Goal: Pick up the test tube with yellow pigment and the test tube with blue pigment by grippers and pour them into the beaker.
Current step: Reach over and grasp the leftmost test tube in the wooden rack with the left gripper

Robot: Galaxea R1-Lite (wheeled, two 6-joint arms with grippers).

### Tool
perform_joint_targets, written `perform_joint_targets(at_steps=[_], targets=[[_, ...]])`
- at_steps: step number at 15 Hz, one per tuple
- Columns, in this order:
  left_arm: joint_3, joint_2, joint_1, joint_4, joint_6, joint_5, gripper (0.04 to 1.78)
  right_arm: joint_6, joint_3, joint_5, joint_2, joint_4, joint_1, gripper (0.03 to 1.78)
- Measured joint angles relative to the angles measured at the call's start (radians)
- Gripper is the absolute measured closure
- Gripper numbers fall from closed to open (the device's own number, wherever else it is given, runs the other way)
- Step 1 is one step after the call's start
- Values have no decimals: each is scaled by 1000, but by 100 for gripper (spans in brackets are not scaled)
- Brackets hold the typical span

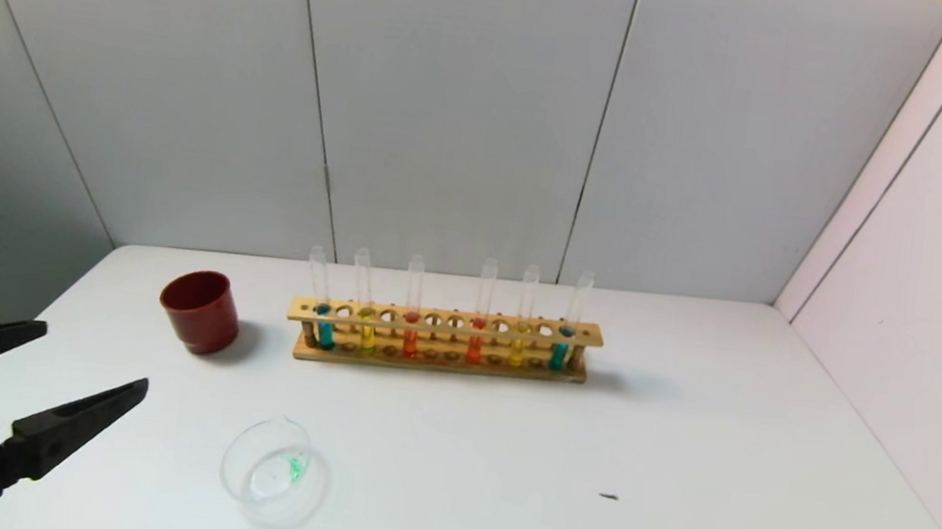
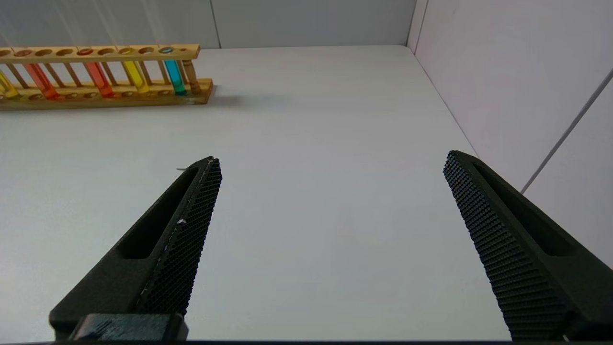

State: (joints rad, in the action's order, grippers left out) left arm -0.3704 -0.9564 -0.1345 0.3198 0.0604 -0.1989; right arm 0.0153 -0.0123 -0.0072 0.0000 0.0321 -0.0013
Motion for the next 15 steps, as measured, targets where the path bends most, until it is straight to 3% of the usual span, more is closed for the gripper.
perform_joint_targets(at_steps=[3,7,15], targets=[[-13,-152,-75,119,-18,44,7,0,0,0,0,0,0,11],[-29,-359,-180,321,-73,184,7,0,0,-1,0,0,0,11],[-94,-736,-208,661,-90,304,7,0,0,0,0,0,0,11]])
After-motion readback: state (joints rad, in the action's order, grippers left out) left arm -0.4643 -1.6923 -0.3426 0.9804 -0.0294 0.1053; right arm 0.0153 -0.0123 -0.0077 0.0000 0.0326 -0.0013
